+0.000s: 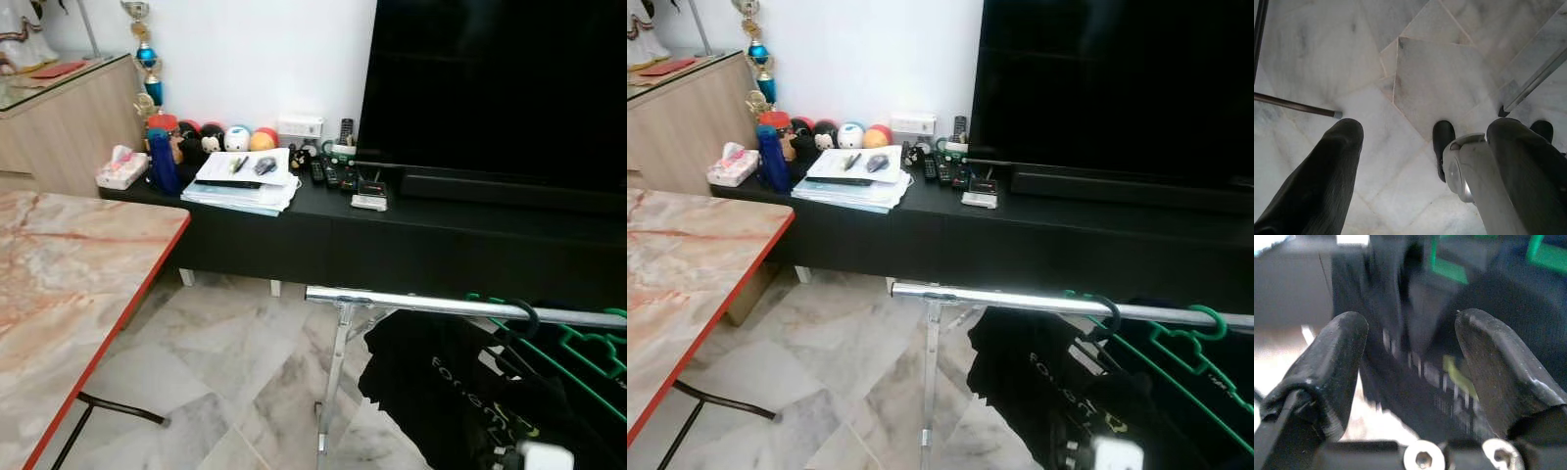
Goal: Hang hanger
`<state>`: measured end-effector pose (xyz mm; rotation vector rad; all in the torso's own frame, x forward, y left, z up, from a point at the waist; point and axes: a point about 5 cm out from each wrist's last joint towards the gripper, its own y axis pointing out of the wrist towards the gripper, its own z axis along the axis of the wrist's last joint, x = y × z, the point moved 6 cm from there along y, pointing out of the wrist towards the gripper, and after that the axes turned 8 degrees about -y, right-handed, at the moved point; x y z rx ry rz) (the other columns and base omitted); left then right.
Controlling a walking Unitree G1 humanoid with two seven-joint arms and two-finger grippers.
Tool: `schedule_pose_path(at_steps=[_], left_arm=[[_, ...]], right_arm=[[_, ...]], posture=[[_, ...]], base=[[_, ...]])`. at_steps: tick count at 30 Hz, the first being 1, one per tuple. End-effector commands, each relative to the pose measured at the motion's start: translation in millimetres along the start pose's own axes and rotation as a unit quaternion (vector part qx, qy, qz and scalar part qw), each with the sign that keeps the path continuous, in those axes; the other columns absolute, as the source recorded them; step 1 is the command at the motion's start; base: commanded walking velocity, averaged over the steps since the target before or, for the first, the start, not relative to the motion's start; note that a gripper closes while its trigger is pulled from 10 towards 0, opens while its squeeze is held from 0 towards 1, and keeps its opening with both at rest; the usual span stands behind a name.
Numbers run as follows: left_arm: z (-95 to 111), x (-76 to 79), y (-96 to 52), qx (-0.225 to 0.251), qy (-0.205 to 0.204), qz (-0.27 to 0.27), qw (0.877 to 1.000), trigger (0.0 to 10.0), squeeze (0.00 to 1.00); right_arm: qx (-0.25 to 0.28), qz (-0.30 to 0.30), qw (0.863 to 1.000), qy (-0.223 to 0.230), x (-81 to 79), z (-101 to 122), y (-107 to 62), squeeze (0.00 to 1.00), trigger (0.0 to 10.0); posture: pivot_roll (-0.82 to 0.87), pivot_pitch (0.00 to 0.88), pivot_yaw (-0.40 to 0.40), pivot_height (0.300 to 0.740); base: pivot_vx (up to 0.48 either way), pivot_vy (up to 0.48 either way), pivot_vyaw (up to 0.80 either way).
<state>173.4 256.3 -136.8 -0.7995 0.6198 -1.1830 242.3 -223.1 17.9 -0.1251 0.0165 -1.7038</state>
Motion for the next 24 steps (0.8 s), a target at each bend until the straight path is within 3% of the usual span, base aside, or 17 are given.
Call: schedule_pose_path(at_steps=[1,7,11,12,17,24], left_arm=[[-6.4,-2.3,-1.2,-0.013,0.005,-0.002,1.0,10.0,0.0],[-8.1,-5.9,-2.1,-0.014,-0.003,0.003,1.0,10.0,0.0],[-9.3,-5.2,-2.2,-0.015,-0.009,0.003,1.0,10.0,0.0],[-11.0,-3.8,-2.5,-0.015,-0.013,0.003,1.0,10.0,0.0],[-13.9,0.9,-2.5,-0.017,-0.017,0.002,1.0,10.0,0.0],[-11.7,0.6,-1.9,-0.015,-0.016,0.003,1.0,10.0,0.0]], right_arm=[[0.023,-0.014,1.0,0.003,2.0,21.4,8.9,0.0,10.0],[0.06,-0.039,0.997,-0.007,15.1,60.0,34.1,0.0,10.0],[0.055,-0.049,0.997,-0.012,23.4,66.2,40.5,0.0,10.0],[0.045,-0.059,0.997,-0.036,32.7,68.3,43.5,0.0,10.0],[0.039,-0.098,0.994,-0.03,57.6,74.5,40.4,0.0,10.0],[0.01,-0.078,0.996,-0.035,58.4,68.6,39.0,0.0,10.0]], posture=[[-0.09,0.0,-0.041,0.74],[-0.09,0.0,-0.049,0.74],[-0.07,0.0,-0.055,0.74],[-0.07,0.003,-0.058,0.74],[-0.07,0.009,-0.055,0.74],[-0.07,0.017,-0.047,0.74]], base=[[0.0,0.0,0.0],[0.0,0.0,0.0],[0.0,0.0,0.0],[0.0,0.0,0.0],[0.0,0.0,0.0],[0.0,0.0,0.0]])
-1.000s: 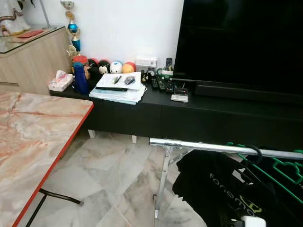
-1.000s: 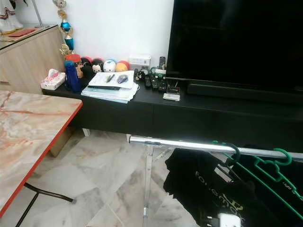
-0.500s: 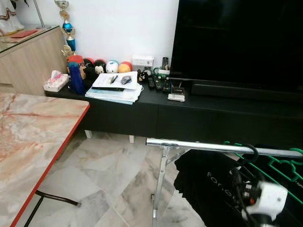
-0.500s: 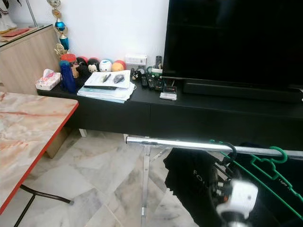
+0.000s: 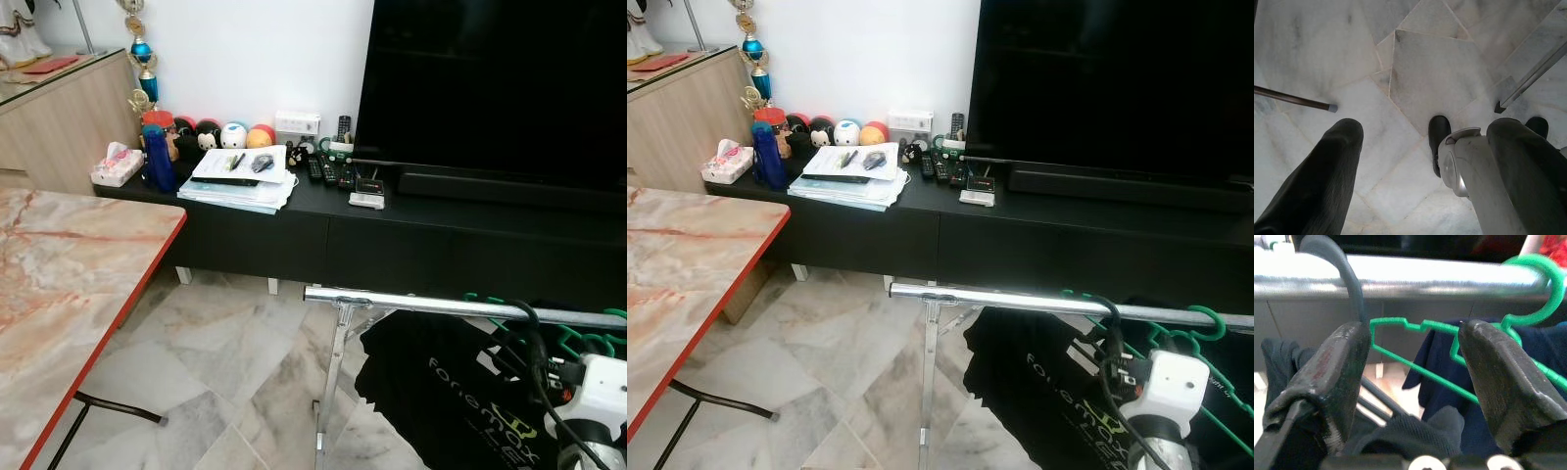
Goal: Hang hanger
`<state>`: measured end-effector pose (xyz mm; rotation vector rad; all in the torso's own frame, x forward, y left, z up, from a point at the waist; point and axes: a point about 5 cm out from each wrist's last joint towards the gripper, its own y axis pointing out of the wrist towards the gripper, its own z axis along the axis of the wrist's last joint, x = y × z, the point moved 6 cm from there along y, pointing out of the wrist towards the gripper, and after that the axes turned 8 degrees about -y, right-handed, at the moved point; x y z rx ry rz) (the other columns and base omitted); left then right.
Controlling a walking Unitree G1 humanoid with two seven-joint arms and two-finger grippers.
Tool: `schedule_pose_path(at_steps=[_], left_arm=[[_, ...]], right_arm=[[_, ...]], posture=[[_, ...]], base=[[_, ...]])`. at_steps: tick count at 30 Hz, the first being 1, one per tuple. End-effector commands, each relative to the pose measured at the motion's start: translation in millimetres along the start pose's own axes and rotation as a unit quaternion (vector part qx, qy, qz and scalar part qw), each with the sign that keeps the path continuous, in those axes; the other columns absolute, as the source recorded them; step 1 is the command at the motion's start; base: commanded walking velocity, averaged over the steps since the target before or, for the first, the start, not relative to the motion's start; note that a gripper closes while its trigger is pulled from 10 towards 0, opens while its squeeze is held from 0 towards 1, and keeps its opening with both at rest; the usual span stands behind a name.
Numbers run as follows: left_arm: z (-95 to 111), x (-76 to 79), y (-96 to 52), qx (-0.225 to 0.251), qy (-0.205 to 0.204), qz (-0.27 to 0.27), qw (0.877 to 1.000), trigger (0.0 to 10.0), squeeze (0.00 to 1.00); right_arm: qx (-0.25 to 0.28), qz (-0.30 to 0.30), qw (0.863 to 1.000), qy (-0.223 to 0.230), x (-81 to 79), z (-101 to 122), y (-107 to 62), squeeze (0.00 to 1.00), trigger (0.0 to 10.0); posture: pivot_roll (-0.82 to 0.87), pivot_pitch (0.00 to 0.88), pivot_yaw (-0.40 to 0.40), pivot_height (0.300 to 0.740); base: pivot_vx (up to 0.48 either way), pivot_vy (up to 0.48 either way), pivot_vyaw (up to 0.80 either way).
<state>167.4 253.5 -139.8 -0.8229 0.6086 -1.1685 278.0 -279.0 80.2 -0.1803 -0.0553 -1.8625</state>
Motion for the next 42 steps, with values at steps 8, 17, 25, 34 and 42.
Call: schedule_pose_path(at_steps=[8,17,25,34,42], left_arm=[[1.5,-7.5,-0.8,0.001,-0.006,0.004,1.0,10.0,0.0],[-0.6,-16.6,-2.9,-0.001,-0.013,0.01,1.0,10.0,0.0],[3.9,9.0,2.6,0.0,-0.014,-0.001,1.0,10.0,0.0],[5.7,-4.6,0.8,0.005,-0.02,0.007,1.0,10.0,0.0],[-0.6,-34.8,-6.8,0.003,-0.028,0.023,0.999,10.0,0.0]], right_arm=[[-0.034,0.105,0.993,-0.046,-6.5,-1.9,17.3,0.0,10.0],[-0.085,0.175,0.974,-0.115,11.8,-6.9,29.2,0.0,10.0],[-0.132,0.258,0.948,-0.133,9.4,-19.7,25.6,0.0,10.0],[-0.15,0.29,0.934,-0.146,9.1,-18.8,39.8,0.0,10.0],[-0.143,0.319,0.925,-0.148,0.5,-9.1,50.8,0.0,10.0]], posture=[[-0.06,0.016,-0.043,0.74],[-0.05,0.021,-0.04,0.74],[-0.04,0.023,-0.034,0.74],[-0.03,0.028,-0.038,0.74],[-0.02,0.031,-0.04,0.74]], base=[[0.0,0.0,0.0],[0.0,0.0,0.0],[0.0,0.0,0.0],[0.0,0.0,0.0],[0.0,0.0,0.0]])
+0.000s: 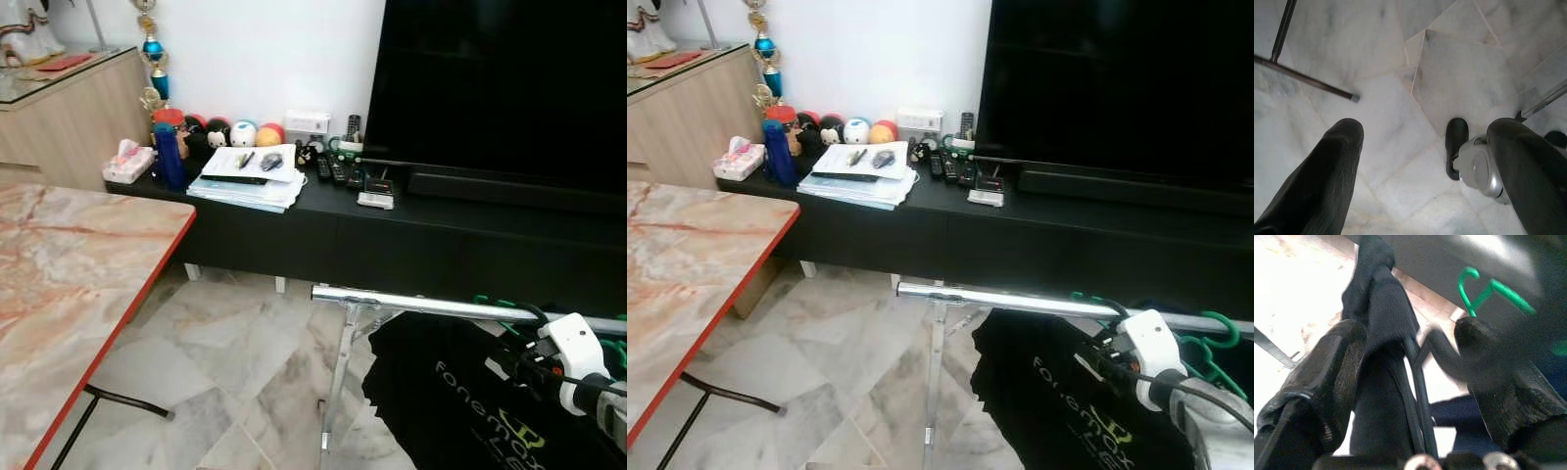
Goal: Hang hanger
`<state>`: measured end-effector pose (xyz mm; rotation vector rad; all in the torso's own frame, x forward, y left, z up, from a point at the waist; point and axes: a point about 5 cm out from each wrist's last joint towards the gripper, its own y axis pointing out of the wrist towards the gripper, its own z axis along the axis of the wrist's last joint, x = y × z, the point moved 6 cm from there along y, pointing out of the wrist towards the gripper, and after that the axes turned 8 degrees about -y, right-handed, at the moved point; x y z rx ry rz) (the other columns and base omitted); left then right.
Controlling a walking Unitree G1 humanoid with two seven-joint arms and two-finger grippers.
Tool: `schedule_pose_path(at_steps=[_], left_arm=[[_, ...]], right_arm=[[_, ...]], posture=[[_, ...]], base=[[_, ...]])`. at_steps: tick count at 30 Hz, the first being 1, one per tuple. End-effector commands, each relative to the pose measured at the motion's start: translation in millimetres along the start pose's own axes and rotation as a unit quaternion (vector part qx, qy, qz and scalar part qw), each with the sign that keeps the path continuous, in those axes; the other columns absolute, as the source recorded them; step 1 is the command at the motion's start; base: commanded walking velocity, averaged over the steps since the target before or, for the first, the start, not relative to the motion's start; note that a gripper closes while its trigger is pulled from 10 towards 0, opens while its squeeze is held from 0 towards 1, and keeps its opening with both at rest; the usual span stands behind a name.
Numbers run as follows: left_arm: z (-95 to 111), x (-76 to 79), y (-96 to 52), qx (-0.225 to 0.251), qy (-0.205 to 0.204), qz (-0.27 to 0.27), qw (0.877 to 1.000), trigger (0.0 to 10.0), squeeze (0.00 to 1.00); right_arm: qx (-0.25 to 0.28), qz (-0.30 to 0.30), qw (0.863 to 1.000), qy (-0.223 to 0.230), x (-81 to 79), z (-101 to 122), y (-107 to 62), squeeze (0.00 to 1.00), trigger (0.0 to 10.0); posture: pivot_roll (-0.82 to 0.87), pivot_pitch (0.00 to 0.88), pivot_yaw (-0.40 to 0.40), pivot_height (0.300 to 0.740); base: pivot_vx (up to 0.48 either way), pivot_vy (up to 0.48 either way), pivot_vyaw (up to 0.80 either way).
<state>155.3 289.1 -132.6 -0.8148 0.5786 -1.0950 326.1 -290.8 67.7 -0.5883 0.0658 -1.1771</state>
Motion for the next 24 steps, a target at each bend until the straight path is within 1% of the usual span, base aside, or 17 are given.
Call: schedule_pose_path(at_steps=[1,3,4,6,7,9,10,12,13,14,16,18,19,20,21,24], left_arm=[[-5.4,6.9,-0.1,-0.005,-0.003,-0.008,1.0,10.0,0.0],[-7.7,19.9,1.4,-0.005,-0.003,-0.014,1.0,10.0,0.0],[-9.1,30.7,2.4,-0.005,-0.003,-0.02,1.0,10.0,0.0],[-9.9,41.4,3.3,-0.005,-0.003,-0.025,1.0,10.0,0.0],[-9.7,50.6,4.1,-0.005,-0.002,-0.03,1.0,10.0,0.0],[-8.3,58.9,5.2,-0.005,0.0,-0.032,0.999,10.0,0.0],[-6.5,70.8,6.3,-0.004,0.005,-0.036,0.999,10.0,0.0],[-5.3,77.4,6.7,-0.004,0.007,-0.038,0.999,10.0,0.0],[-4.2,82.3,7.1,-0.003,0.008,-0.039,0.999,10.0,0.0],[-3.6,83.5,7.2,-0.003,0.009,-0.04,0.999,10.0,0.0],[-0.6,80.1,7.9,-0.001,0.009,-0.037,0.999,10.0,0.0],[2.5,73.0,8.5,0.002,0.009,-0.033,0.999,10.0,0.0],[2.5,73.0,8.5,0.002,0.009,-0.033,0.999,10.0,0.0],[3.1,50.1,7.5,0.003,0.007,-0.022,1.0,10.0,0.0],[2.7,35.1,5.9,0.003,0.005,-0.016,1.0,10.0,0.0],[-0.5,4.4,0.3,0.003,0.0,-0.004,1.0,10.0,0.0]], right_arm=[[-0.009,0.013,1.0,-0.015,1.5,-1.3,-1.1,0.0,10.0],[-0.019,0.031,0.999,-0.025,-3.1,-3.6,0.3,0.0,10.0],[-0.027,0.037,0.999,-0.027,-3.5,-6.3,1.0,0.0,10.0],[-0.032,0.036,0.998,-0.028,-1.2,-8.2,1.0,0.0,10.0],[-0.031,0.031,0.999,-0.028,1.7,-7.8,0.7,0.0,10.0],[-0.031,0.029,0.999,-0.027,3.7,-7.3,0.1,0.0,10.0],[-0.033,0.028,0.999,-0.028,6.4,-8.4,-1.8,0.0,10.0],[-0.037,0.027,0.999,-0.03,8.4,-9.6,-3.3,0.0,10.0],[-0.041,0.021,0.998,-0.034,12.7,-11.1,-5.8,0.0,10.0],[-0.041,0.016,0.998,-0.034,15.7,-11.1,-7.2,0.0,10.0],[-0.041,0.011,0.999,-0.031,20.4,-11.3,-9.1,0.0,10.0],[-0.043,0.01,0.998,-0.032,21.9,-12.4,-9.7,0.0,10.0],[-0.043,0.01,0.998,-0.032,21.9,-12.4,-9.7,0.0,10.0],[-0.045,0.013,0.998,-0.034,21.3,-13.8,-9.4,0.0,10.0],[-0.046,0.014,0.998,-0.035,20.6,-14.4,-9.1,0.0,10.0],[-0.045,0.018,0.998,-0.035,19.2,-14.6,-8.7,0.0,10.0]], posture=[[-0.02,0.031,-0.04,0.74],[-0.02,0.033,-0.041,0.74],[-0.02,0.034,-0.043,0.74],[-0.01,0.034,-0.043,0.74],[-0.01,0.034,-0.044,0.74],[-0.01,0.035,-0.042,0.74],[-0.02,0.035,-0.042,0.74],[-0.02,0.035,-0.042,0.74],[-0.01,0.034,-0.041,0.74],[-0.01,0.034,-0.041,0.74],[-0.01,0.034,-0.041,0.74],[-0.02,0.032,-0.039,0.74],[-0.02,0.032,-0.039,0.74],[-0.01,0.032,-0.038,0.74],[-0.01,0.032,-0.038,0.74],[-0.01,0.03,-0.036,0.74]], base=[[0.0,0.0,0.0],[0.0,0.0,0.0],[0.0,0.0,0.0],[0.0,0.0,0.0],[0.0,0.0,0.0],[0.0,0.0,0.0],[0.0,0.0,0.0],[0.0,0.0,0.0],[0.0,0.0,0.0],[0.0,0.0,0.0],[0.0,0.0,0.0],[0.0,0.0,0.0],[0.0,0.0,0.0],[0.0,0.0,0.0],[0.0,0.0,0.0],[0.0,0.0,0.0]])
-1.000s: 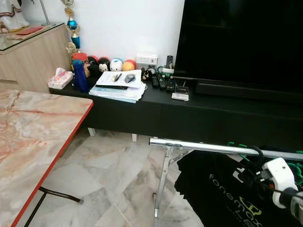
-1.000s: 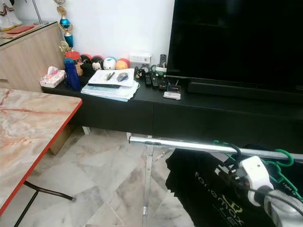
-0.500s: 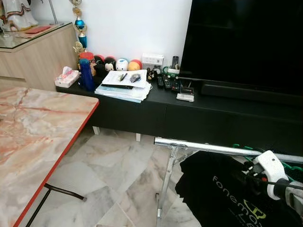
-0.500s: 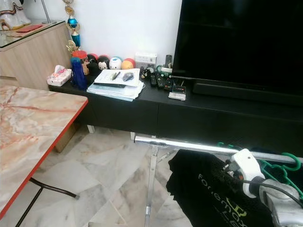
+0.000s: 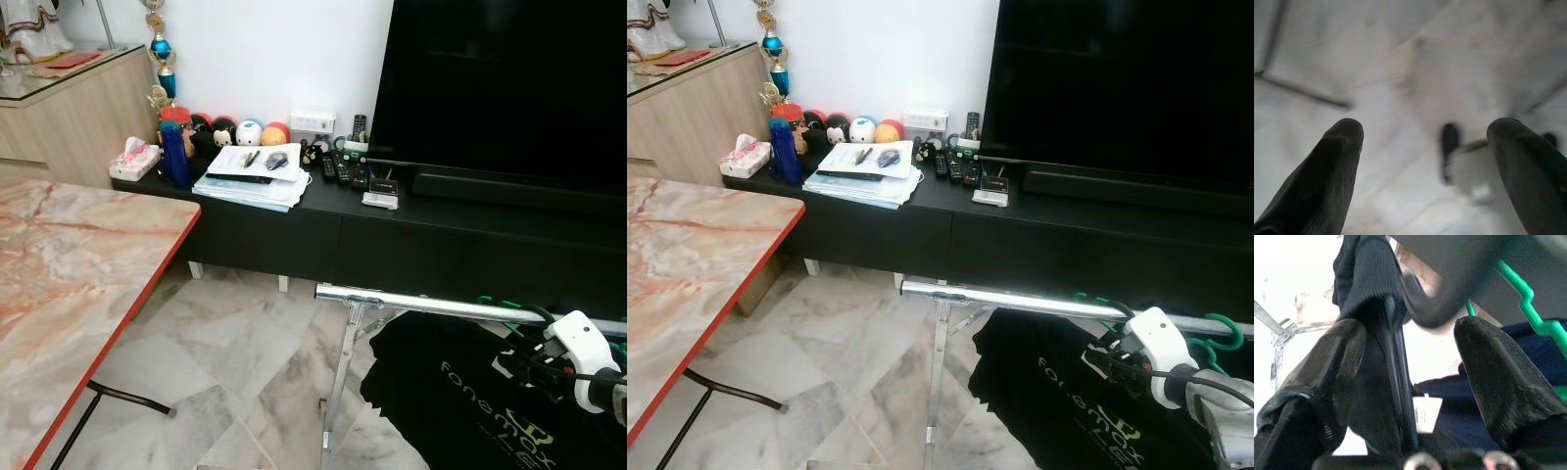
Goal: Hang hanger
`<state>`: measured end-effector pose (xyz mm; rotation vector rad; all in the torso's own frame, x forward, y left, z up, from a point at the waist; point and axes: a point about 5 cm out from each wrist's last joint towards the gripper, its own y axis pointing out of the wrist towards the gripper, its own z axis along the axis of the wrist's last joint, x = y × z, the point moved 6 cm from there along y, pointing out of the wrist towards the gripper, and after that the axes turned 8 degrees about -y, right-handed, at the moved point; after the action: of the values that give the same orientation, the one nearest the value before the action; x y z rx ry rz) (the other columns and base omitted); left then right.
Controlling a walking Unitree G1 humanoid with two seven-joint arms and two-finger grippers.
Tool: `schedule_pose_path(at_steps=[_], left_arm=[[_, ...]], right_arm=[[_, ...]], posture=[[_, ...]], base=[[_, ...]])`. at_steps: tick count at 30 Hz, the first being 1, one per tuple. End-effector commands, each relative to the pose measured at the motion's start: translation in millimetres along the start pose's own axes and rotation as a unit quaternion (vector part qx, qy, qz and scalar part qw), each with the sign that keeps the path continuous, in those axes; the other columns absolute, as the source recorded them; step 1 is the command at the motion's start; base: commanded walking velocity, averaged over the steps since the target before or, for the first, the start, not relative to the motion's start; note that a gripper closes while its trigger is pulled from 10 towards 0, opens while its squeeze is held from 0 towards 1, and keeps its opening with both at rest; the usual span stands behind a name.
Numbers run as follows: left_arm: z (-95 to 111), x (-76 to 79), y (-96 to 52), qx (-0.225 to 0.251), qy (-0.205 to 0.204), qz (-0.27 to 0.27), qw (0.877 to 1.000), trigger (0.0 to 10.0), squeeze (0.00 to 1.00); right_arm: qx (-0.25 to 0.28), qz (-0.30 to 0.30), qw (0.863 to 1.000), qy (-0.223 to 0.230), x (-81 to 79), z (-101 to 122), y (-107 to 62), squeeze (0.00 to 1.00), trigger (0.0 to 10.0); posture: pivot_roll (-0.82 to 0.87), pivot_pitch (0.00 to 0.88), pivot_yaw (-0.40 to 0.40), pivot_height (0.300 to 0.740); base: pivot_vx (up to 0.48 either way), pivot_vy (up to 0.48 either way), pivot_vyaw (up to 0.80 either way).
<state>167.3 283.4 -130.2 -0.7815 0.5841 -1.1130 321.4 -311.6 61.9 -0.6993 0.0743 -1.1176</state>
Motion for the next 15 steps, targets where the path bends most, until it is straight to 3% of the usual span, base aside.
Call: schedule_pose_path(at_steps=[1,3,9,10,11,13,14,15], left_arm=[[-9.5,-4.9,-3.2,-0.009,-0.013,-0.003,1.0,10.0,0.0],[-11.3,-7.8,-4.3,-0.01,-0.013,-0.002,1.0,10.0,0.0],[-12.1,19.1,-0.4,-0.01,-0.011,-0.015,1.0,10.0,0.0],[-11.6,32.9,1.3,-0.01,-0.01,-0.022,1.0,10.0,0.0],[-11.2,38.8,2.0,-0.01,-0.01,-0.025,1.0,10.0,0.0],[-10.8,42.5,2.3,-0.01,-0.01,-0.027,1.0,10.0,0.0],[-9.5,47.9,3.1,-0.011,-0.012,-0.03,0.999,10.0,0.0],[-9.5,47.9,3.1,-0.011,-0.012,-0.03,0.999,10.0,0.0]], right_arm=[[-0.001,-0.003,1.0,-0.002,4.1,-0.2,-2.3,0.0,10.0],[-0.001,0.0,1.0,-0.003,3.3,-0.2,-2.0,0.0,10.0],[-0.01,0.01,1.0,-0.005,-2.0,-4.9,2.0,0.0,10.0],[-0.012,0.014,1.0,-0.004,-5.7,-6.8,4.7,0.0,5.0],[-0.013,0.015,1.0,-0.004,-7.5,-7.9,6.1,0.0,0.7],[-0.014,0.016,1.0,-0.005,-8.6,-8.6,7.0,0.0,0.7],[-0.016,0.018,1.0,-0.004,-11.0,-10.2,9.0,0.0,0.0],[-0.016,0.018,1.0,-0.004,-11.0,-10.2,9.0,0.0,0.0]], posture=[[-0.01,0.03,-0.036,0.74],[-0.01,0.03,-0.035,0.74],[0.0,0.028,-0.038,0.74],[0.0,0.027,-0.039,0.74],[0.0,0.028,-0.039,0.74],[0.0,0.028,-0.039,0.74],[0.0,0.026,-0.041,0.74],[0.0,0.026,-0.041,0.74]], base=[[0.0,0.0,0.0],[0.0,0.0,0.0],[0.0,0.0,0.0],[0.0,0.0,0.0],[0.0,0.0,0.0],[0.0,0.0,0.0],[0.0,0.0,0.0],[0.0,0.0,0.0]])
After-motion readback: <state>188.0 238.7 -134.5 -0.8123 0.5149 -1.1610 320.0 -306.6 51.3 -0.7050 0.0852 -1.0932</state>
